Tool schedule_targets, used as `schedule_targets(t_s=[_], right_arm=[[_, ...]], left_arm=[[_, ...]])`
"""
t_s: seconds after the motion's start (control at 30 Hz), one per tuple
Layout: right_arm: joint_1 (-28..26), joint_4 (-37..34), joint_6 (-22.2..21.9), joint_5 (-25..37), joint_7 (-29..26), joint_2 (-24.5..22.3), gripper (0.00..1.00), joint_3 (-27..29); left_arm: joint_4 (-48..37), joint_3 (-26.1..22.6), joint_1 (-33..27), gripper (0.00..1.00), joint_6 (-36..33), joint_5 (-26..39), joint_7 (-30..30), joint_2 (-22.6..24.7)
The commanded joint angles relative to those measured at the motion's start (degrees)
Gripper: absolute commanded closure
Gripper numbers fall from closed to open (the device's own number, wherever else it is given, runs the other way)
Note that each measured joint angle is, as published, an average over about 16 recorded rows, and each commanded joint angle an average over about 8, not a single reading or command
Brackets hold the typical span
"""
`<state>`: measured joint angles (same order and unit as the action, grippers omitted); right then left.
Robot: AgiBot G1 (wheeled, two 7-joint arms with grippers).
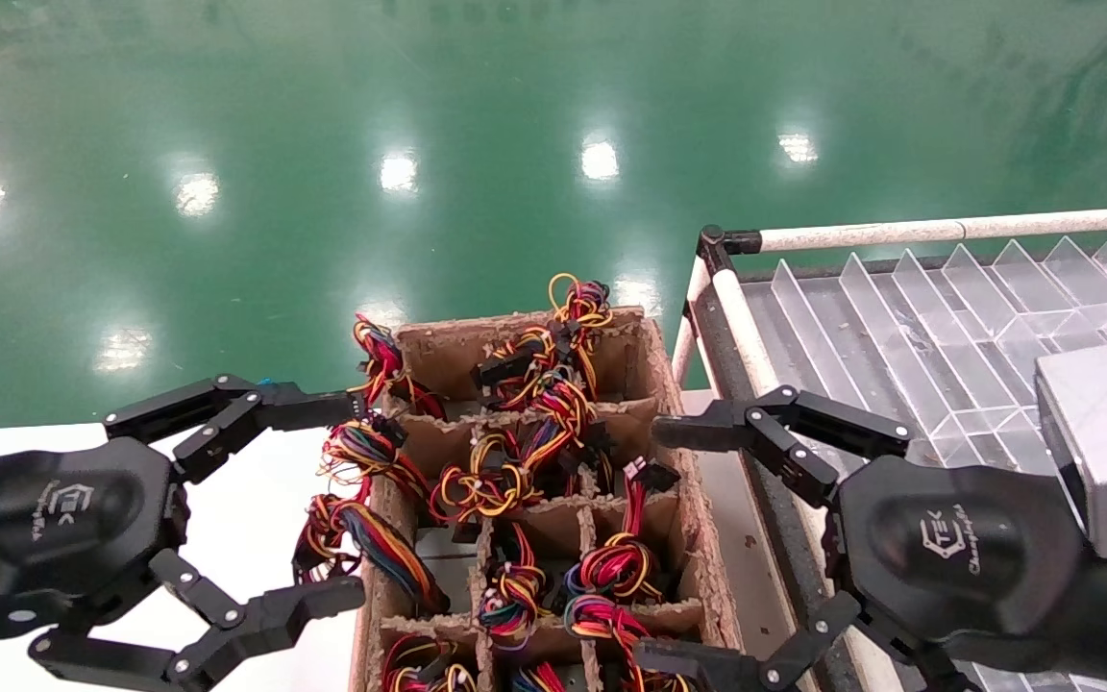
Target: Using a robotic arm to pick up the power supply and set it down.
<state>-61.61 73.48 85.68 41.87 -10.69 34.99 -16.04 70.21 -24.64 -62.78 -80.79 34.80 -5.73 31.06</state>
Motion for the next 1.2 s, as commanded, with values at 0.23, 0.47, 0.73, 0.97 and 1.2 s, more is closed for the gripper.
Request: schedule_targets(t_s=[0.23,0.47,0.73,0.97,1.2], right_arm=[[0.00,0.00,0.00,0.00,0.00,0.00,0.00,0.00],[0.00,0.00,0.00,0.00,0.00,0.00,0.00,0.00],[0.00,0.00,0.00,0.00,0.00,0.00,0.00,0.00],[0.00,0.00,0.00,0.00,0.00,0.00,0.00,0.00],[0.00,0.00,0.00,0.00,0.00,0.00,0.00,0.00]], left_arm=[[0.00,0.00,0.00,0.00,0.00,0.00,0.00,0.00],[0.00,0.00,0.00,0.11,0.00,0.00,0.00,0.00],[0.00,0.00,0.00,1.00,0.00,0.00,0.00,0.00],[0.00,0.00,0.00,1.00,0.00,0.00,0.00,0.00],[0.00,0.00,0.00,1.00,0.00,0.00,0.00,0.00]])
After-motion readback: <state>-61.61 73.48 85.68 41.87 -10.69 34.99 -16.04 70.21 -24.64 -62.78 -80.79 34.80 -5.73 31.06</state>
